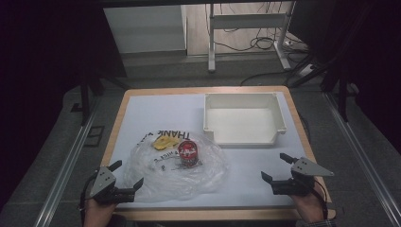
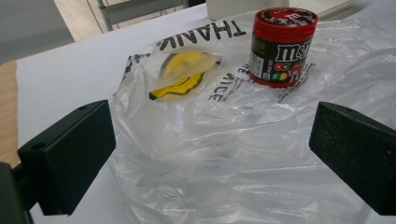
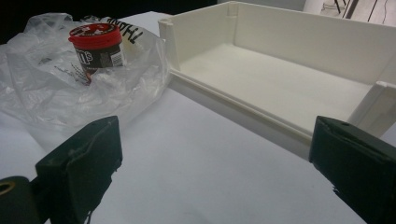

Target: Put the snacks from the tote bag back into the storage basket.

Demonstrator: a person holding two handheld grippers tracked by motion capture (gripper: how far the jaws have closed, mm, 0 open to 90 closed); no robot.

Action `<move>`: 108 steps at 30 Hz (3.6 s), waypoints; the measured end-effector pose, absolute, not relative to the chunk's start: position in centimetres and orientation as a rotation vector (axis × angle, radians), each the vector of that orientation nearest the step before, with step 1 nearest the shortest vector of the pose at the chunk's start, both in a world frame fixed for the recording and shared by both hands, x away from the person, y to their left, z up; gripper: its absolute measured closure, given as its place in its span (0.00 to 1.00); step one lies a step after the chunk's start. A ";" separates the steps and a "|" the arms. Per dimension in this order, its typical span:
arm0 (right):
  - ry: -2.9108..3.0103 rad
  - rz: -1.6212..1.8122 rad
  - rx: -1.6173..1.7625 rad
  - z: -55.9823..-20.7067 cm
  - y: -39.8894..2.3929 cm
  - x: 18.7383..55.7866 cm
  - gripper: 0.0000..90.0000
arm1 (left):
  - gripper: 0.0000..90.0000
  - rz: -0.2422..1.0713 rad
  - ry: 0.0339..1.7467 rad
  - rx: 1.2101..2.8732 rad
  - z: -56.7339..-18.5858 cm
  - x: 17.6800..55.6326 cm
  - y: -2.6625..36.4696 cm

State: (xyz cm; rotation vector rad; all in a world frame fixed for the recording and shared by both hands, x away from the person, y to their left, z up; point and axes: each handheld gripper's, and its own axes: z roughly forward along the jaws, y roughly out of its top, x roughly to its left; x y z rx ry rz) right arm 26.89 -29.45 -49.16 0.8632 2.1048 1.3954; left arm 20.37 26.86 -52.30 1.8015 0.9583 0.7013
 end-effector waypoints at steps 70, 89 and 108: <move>2.209 1.420 0.740 -48.2 -25.6 27.2 0.01 | 0.02 0.672 0.940 1.788 -52.3 20.3 26.9; 2.289 1.428 0.801 -48.0 -24.0 28.0 0.01 | 0.02 0.678 0.946 1.800 -52.3 20.3 26.8; 2.369 1.371 0.779 -47.4 -21.9 29.3 0.01 | 0.02 0.693 0.948 1.794 -52.3 20.3 26.9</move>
